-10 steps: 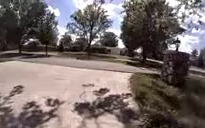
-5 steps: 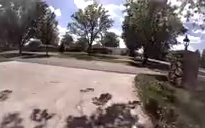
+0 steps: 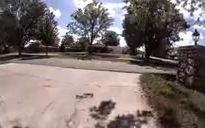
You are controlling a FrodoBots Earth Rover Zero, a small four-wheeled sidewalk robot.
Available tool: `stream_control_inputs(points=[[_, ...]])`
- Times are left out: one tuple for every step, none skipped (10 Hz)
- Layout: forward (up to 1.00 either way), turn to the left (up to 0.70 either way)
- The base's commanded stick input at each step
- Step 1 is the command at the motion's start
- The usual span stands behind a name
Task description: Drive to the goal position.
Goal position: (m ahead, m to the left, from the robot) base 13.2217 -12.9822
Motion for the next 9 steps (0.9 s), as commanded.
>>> stream_control_inputs(points=[[0.7,-0.35],[0.7,-0.35],[0.7,-0.17],[0.7,0.0],[0.7,0.0],[0.7,0.0],[0.7,0.0],[0.03,0.0],[0.0,0.0]])
